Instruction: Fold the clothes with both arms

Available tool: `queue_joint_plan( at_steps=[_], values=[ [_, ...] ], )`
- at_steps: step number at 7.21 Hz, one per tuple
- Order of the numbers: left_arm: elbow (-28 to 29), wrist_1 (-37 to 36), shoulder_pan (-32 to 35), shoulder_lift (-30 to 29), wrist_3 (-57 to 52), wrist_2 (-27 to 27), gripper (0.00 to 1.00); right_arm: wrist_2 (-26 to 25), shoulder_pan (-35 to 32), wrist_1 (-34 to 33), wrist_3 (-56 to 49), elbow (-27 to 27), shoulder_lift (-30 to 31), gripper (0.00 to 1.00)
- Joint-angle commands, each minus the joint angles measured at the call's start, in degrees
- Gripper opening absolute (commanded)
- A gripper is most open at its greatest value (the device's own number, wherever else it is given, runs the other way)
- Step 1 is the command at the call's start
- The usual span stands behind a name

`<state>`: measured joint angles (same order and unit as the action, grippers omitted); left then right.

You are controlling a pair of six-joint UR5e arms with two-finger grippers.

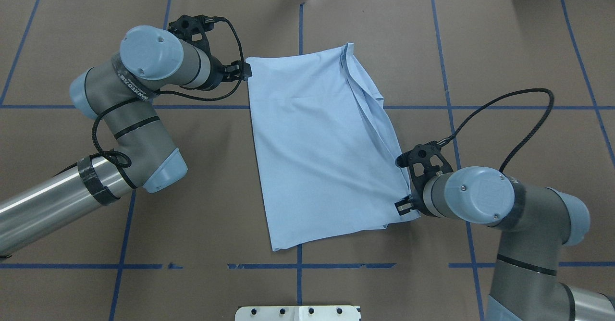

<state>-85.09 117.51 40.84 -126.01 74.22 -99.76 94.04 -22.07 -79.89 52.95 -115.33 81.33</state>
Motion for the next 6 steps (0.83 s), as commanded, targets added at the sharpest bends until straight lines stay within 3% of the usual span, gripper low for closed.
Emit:
queue_joint_plan(
  at_steps=[1,3,5,6],
  values=[
    [0.01,0.00,-0.15,-0.03,-0.13,0.01,1.00,0.36,-0.77,0.09,5.13,-1.66,1.64,1.00],
    [-0.17,0.00,-0.32,-0.11,-0.22,0.01,1.00,0.97,-4.37,-0.17,4.79,-0.26,-3.52,1.00],
    [-0.26,0.09,-0.32,-0.20,-0.39,0.01,1.00,5.00,-9.63,-1.13,4.18,9.63,-15.96,1.00],
    [-0.26,0.09,-0.32,-0.20,-0.48,0.01,1.00,5.54,-11.22,-1.93,2.00,17.51,-23.86,1.00]
  ],
)
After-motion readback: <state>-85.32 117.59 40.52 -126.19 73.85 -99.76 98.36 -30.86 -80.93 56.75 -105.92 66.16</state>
